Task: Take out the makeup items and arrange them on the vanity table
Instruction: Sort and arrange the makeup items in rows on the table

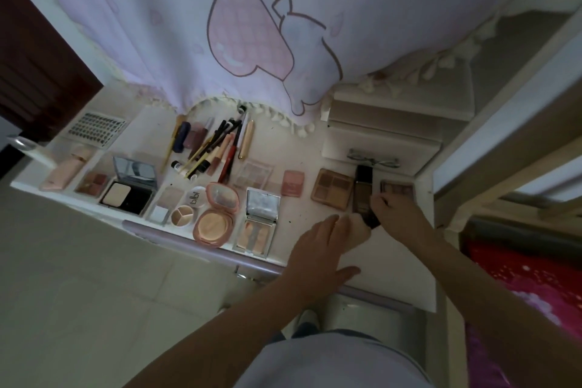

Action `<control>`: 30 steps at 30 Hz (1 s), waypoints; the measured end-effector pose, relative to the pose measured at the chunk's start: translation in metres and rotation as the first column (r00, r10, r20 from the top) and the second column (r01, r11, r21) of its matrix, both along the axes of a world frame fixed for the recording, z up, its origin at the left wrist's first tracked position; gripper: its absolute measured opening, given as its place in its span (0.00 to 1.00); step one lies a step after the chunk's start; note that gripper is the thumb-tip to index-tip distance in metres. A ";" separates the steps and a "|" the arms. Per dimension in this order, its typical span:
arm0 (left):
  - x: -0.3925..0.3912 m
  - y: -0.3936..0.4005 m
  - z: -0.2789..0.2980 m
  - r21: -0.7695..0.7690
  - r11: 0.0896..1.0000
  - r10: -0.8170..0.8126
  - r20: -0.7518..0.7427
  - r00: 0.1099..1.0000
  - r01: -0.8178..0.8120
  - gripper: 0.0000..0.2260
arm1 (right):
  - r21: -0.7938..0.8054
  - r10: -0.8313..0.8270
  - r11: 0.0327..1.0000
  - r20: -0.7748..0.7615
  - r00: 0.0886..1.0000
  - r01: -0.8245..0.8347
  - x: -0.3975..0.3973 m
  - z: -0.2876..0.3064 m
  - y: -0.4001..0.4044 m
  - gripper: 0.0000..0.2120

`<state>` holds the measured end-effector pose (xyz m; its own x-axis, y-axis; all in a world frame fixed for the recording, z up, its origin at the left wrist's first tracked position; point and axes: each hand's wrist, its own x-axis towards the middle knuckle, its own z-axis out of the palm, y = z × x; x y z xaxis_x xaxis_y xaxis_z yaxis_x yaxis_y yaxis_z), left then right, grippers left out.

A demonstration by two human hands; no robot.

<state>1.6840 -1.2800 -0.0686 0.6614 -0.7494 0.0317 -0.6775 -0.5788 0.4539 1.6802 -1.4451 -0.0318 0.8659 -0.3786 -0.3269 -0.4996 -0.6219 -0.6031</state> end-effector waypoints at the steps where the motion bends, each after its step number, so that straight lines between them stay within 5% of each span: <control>1: 0.001 -0.003 0.008 -0.002 0.999 0.045 0.059 0.997 -0.045 0.34 | 0.038 -0.013 0.999 0.010 1.000 0.013 0.003 0.005 0.007 0.17; 5: 0.016 0.000 0.025 -0.081 0.986 0.158 0.147 0.976 -0.147 0.26 | -0.003 0.022 1.000 0.060 0.998 -0.021 0.014 0.018 0.031 0.19; 9: 0.033 0.010 0.034 -0.029 0.996 0.088 0.007 0.996 -0.087 0.20 | -0.083 0.057 0.996 0.177 0.983 -0.043 0.019 0.021 0.035 0.16; 12: 0.037 0.014 0.040 -0.036 0.992 0.107 -0.250 0.962 -0.119 0.19 | -0.185 0.197 0.973 0.336 0.921 -0.141 0.018 0.028 0.038 0.15; 18: 0.046 0.036 0.055 -0.051 0.993 0.083 -0.343 0.936 -0.107 0.19 | -0.007 0.485 0.862 0.305 0.820 -0.507 0.028 0.053 0.031 0.07; 25: 0.071 0.038 0.068 -0.026 0.987 0.157 -0.063 0.986 -0.159 0.18 | 0.087 0.460 0.876 0.150 0.875 -0.475 0.047 0.072 0.027 0.09; 30: 0.080 0.038 0.069 0.007 0.988 0.156 0.056 0.986 -0.157 0.15 | -0.030 0.432 0.901 0.137 0.891 -0.432 0.060 0.071 0.032 0.15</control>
